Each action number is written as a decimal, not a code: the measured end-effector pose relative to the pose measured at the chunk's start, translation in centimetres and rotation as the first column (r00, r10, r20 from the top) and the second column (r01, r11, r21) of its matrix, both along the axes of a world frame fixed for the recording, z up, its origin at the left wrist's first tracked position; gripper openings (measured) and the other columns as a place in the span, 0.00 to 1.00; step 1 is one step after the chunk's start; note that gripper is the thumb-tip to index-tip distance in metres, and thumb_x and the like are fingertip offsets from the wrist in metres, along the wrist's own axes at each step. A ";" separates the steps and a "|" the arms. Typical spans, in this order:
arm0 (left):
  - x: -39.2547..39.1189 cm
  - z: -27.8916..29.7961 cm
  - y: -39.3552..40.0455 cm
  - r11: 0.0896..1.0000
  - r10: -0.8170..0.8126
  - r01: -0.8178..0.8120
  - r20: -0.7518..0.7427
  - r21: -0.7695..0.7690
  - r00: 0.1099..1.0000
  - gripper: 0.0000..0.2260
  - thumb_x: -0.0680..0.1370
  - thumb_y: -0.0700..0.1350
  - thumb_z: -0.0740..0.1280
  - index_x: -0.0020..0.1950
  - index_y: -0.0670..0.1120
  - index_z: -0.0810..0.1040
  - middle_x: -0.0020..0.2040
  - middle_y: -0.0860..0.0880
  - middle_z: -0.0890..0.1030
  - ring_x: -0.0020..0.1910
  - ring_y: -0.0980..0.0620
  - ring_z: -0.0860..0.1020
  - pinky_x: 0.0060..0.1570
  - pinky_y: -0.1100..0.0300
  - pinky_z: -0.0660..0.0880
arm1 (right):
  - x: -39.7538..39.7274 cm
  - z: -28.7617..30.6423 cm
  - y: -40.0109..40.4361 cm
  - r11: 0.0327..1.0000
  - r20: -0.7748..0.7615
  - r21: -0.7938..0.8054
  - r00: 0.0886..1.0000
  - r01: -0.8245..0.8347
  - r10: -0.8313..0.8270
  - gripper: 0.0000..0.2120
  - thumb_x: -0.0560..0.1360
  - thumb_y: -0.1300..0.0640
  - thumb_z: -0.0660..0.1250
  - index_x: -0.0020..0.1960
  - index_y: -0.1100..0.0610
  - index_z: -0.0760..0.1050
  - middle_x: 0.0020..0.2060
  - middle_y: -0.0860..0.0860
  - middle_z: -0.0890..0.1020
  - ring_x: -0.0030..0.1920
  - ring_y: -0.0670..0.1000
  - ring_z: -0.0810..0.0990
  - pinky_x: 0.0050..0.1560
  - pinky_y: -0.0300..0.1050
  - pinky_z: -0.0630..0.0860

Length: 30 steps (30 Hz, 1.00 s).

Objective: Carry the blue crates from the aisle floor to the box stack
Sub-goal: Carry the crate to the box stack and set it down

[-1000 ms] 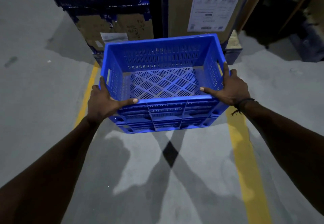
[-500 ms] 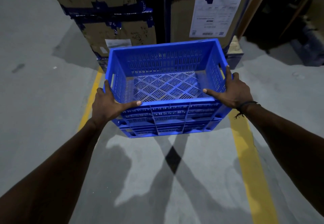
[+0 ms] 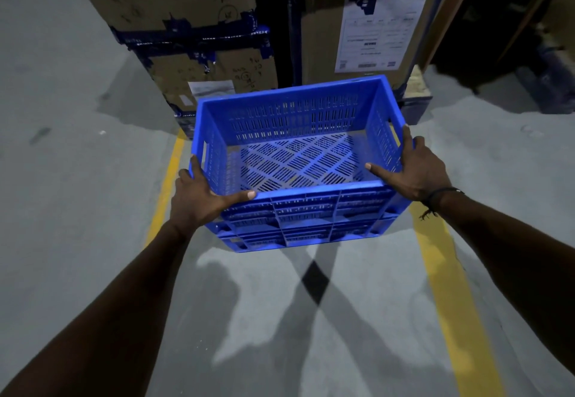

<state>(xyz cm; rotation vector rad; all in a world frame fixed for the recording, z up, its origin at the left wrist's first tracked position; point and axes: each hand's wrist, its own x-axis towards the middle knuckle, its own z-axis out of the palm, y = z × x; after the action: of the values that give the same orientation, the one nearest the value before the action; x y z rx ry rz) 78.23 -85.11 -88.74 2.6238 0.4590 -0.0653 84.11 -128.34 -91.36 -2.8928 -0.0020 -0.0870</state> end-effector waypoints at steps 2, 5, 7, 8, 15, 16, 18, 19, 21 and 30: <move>0.0 0.1 0.0 1.000 0.002 -0.002 -0.045 0.011 0.999 0.71 0.50 0.85 0.67 0.83 0.51 0.46 0.73 0.39 0.65 0.73 0.37 0.67 0.66 0.37 0.74 | -0.7 -0.2 0.2 0.999 0.021 -0.026 1.000 0.023 -0.023 0.55 0.69 0.20 0.51 0.80 0.59 0.48 0.62 0.62 0.71 0.55 0.64 0.74 0.45 0.56 0.77; -1.1 0.0 -0.9 0.998 0.031 -0.025 -0.103 0.060 0.994 0.68 0.58 0.83 0.66 0.83 0.47 0.42 0.81 0.40 0.55 0.79 0.36 0.58 0.73 0.35 0.63 | -2.0 -0.1 0.7 0.998 -0.005 -0.010 0.998 0.058 -0.058 0.50 0.75 0.25 0.49 0.80 0.64 0.48 0.68 0.62 0.67 0.63 0.65 0.69 0.54 0.59 0.76; -2.3 -0.3 -2.1 0.996 0.083 -0.079 -0.086 0.048 0.993 0.66 0.62 0.81 0.65 0.83 0.42 0.42 0.83 0.39 0.49 0.81 0.36 0.53 0.76 0.38 0.58 | -2.8 0.0 0.5 0.998 -0.072 0.038 0.996 0.059 -0.056 0.47 0.78 0.29 0.50 0.80 0.65 0.46 0.76 0.62 0.60 0.72 0.64 0.63 0.65 0.60 0.72; -3.0 -0.3 -2.7 0.993 0.116 -0.113 -0.074 0.044 0.990 0.65 0.64 0.80 0.64 0.83 0.39 0.42 0.83 0.37 0.47 0.82 0.37 0.51 0.78 0.39 0.56 | -3.1 0.2 0.4 0.996 -0.122 0.067 0.991 0.057 -0.048 0.46 0.79 0.31 0.50 0.80 0.65 0.44 0.79 0.62 0.55 0.76 0.63 0.59 0.69 0.60 0.68; -7.2 3.1 -3.0 0.999 0.044 -0.040 -0.190 0.028 0.981 0.49 0.74 0.71 0.59 0.69 0.25 0.66 0.70 0.25 0.66 0.70 0.27 0.67 0.64 0.36 0.71 | -6.8 5.0 -2.2 0.987 -0.324 0.161 0.944 -0.001 0.054 0.40 0.81 0.37 0.50 0.81 0.64 0.45 0.80 0.60 0.50 0.80 0.59 0.52 0.76 0.57 0.60; -7.6 4.8 -3.5 0.999 0.042 -0.038 -0.183 0.028 0.982 0.42 0.76 0.67 0.63 0.66 0.27 0.69 0.66 0.27 0.70 0.66 0.28 0.71 0.59 0.38 0.74 | -7.4 6.4 -2.3 0.979 -0.320 0.201 0.946 0.015 0.051 0.39 0.81 0.37 0.50 0.81 0.63 0.46 0.81 0.58 0.50 0.80 0.57 0.51 0.77 0.55 0.57; -8.0 8.7 -5.0 1.000 0.022 -0.022 -0.169 0.002 0.985 0.32 0.79 0.57 0.70 0.67 0.31 0.69 0.64 0.30 0.72 0.64 0.30 0.73 0.58 0.40 0.72 | -8.4 9.9 -2.1 0.961 -0.324 0.273 0.945 0.044 0.049 0.38 0.82 0.37 0.51 0.81 0.62 0.48 0.81 0.56 0.52 0.81 0.54 0.50 0.79 0.49 0.53; -8.2 10.9 -5.9 0.999 0.006 -0.011 -0.159 -0.032 0.987 0.32 0.79 0.54 0.71 0.71 0.31 0.68 0.67 0.31 0.72 0.67 0.31 0.72 0.61 0.41 0.71 | -8.9 12.0 -1.9 0.951 -0.321 0.306 0.946 0.052 0.051 0.37 0.82 0.38 0.51 0.81 0.62 0.50 0.81 0.56 0.53 0.80 0.54 0.51 0.79 0.47 0.52; -8.8 15.2 -7.3 0.995 -0.015 0.001 -0.141 -0.101 0.990 0.35 0.79 0.52 0.71 0.77 0.33 0.63 0.71 0.33 0.69 0.71 0.33 0.69 0.66 0.42 0.68 | -9.9 16.5 -1.4 0.931 -0.301 0.360 0.952 0.058 0.057 0.36 0.82 0.39 0.52 0.80 0.62 0.55 0.80 0.57 0.57 0.80 0.55 0.55 0.78 0.46 0.53; -13.3 35.2 -11.4 0.928 -0.042 0.032 -0.020 -0.370 0.999 0.28 0.77 0.49 0.70 0.72 0.35 0.70 0.64 0.37 0.78 0.62 0.40 0.78 0.60 0.51 0.74 | -15.2 37.3 -1.0 0.822 -0.212 0.569 0.972 0.037 0.103 0.28 0.82 0.39 0.55 0.75 0.55 0.65 0.76 0.52 0.66 0.74 0.53 0.66 0.74 0.51 0.65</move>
<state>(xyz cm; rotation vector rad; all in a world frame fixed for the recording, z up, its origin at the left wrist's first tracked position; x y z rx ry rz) 64.94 -96.51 -53.57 2.2614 0.3656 -0.1823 68.89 -129.34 -54.11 -2.2787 0.0134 0.2266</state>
